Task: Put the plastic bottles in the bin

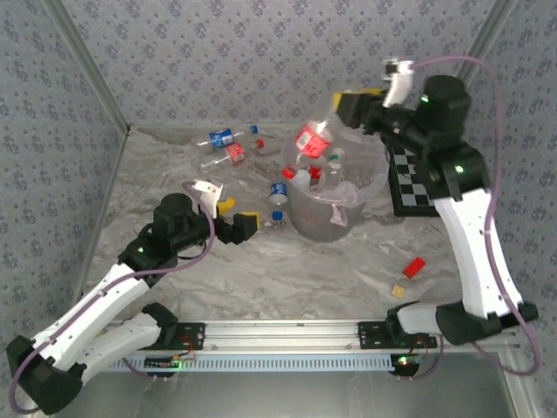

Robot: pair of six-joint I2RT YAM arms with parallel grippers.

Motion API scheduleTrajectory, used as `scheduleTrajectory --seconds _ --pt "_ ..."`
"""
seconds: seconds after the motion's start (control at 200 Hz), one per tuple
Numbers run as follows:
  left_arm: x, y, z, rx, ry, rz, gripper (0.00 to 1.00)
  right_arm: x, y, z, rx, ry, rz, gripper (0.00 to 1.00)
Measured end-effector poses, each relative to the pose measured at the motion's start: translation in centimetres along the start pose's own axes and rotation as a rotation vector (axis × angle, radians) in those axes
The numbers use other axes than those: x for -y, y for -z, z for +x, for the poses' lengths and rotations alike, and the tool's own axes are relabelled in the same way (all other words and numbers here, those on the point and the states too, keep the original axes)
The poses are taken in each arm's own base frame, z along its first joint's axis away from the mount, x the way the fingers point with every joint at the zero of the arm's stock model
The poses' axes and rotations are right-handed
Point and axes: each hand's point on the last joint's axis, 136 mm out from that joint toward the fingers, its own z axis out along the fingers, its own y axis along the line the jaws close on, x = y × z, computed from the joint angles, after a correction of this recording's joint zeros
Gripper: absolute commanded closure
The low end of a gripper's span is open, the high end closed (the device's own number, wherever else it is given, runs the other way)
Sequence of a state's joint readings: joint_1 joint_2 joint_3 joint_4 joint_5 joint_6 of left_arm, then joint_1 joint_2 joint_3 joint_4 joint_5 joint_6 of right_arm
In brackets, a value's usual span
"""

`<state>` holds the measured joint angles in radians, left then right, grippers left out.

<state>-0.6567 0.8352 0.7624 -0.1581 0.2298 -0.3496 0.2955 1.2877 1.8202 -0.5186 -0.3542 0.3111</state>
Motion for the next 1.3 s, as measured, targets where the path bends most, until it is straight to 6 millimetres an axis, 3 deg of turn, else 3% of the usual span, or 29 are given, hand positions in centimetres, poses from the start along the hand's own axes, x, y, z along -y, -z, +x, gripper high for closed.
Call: scheduleTrajectory --seconds 0.08,0.185,0.29,0.42,0.51,0.88,1.134,1.199,1.299 --pt "-0.6 -0.5 0.3 -0.011 0.01 -0.024 0.05 1.1 1.7 -0.7 0.06 0.06 0.07 0.75" --pt "-1.2 -1.1 0.7 -0.028 0.025 -0.05 0.05 2.4 1.6 0.7 0.074 0.121 0.117 0.78" --pt "-1.7 -1.8 1.3 -0.051 0.045 -0.064 0.06 4.3 -0.2 3.4 0.021 0.146 0.151 0.78" --pt "-1.7 -1.7 1.3 -0.05 0.06 -0.068 0.06 7.4 -4.3 7.6 -0.104 0.14 0.18 0.78" --pt "-1.8 -1.5 1.1 -0.04 0.063 -0.075 0.06 8.6 -5.8 9.8 -0.17 0.136 0.189 0.79" --pt "-2.6 -1.0 1.5 -0.027 0.069 -0.113 0.06 7.6 -7.8 17.4 -0.374 0.12 0.125 0.81" --pt "-3.3 -1.9 2.9 -0.07 0.082 -0.131 0.06 8.2 -8.7 20.1 -0.39 0.12 0.144 0.81" --pt "-3.4 -1.9 3.0 -0.072 0.082 -0.135 0.06 8.1 -8.8 20.0 -0.383 0.122 0.145 0.75" --pt "-3.6 -1.9 3.0 -0.071 0.082 -0.141 0.06 7.9 -8.6 19.9 -0.381 0.124 0.145 0.52"
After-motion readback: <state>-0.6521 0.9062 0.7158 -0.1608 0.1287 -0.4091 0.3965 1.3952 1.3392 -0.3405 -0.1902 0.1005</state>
